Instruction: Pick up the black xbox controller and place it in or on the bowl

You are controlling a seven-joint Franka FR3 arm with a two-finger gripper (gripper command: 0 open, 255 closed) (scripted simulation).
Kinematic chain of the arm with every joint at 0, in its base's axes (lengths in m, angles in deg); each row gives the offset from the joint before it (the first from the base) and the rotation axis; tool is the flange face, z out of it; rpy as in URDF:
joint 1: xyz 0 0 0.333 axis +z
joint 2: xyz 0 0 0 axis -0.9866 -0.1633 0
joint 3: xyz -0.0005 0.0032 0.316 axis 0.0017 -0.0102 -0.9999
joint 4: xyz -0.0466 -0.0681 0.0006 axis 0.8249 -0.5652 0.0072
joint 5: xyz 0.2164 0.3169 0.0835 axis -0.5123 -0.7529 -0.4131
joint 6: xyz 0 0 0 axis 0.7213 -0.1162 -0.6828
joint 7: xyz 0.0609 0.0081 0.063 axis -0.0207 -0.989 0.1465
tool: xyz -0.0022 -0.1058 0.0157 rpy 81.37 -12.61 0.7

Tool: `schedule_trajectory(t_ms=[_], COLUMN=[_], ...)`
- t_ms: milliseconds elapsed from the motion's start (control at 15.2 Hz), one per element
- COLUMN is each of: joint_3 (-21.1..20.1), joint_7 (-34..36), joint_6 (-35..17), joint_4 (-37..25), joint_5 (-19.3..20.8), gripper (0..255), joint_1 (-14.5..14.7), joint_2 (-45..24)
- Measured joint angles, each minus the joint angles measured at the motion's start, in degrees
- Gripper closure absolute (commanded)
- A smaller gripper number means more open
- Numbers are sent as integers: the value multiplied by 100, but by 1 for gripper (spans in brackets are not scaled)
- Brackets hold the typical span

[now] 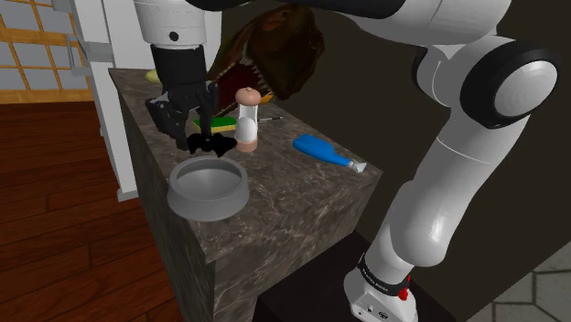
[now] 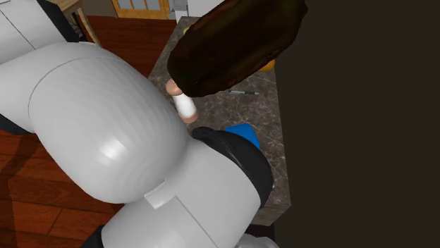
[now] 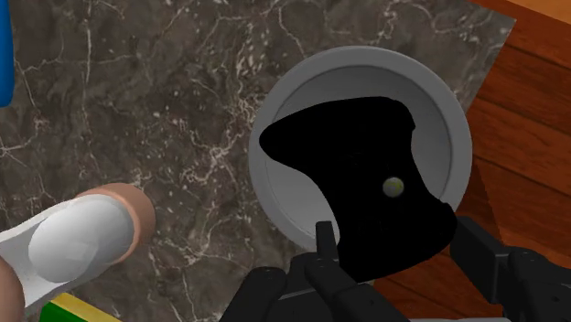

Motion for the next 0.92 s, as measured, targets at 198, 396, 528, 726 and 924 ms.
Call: schedule_trajectory(t_ms=[198, 396, 528, 726, 924], joint_3=[8, 12, 16, 13, 15], joint_7=[0, 4, 3, 19, 18], joint_6=[-247, -485, -653, -888, -929], joint_4=[311, 569, 752, 1004, 1045], joint_5=[-35, -44, -51, -61, -61], gripper=[255, 255, 255, 255, 255], joint_1=[-6, -10, -13, -10, -12], joint_2=[74, 95, 114, 132, 134])
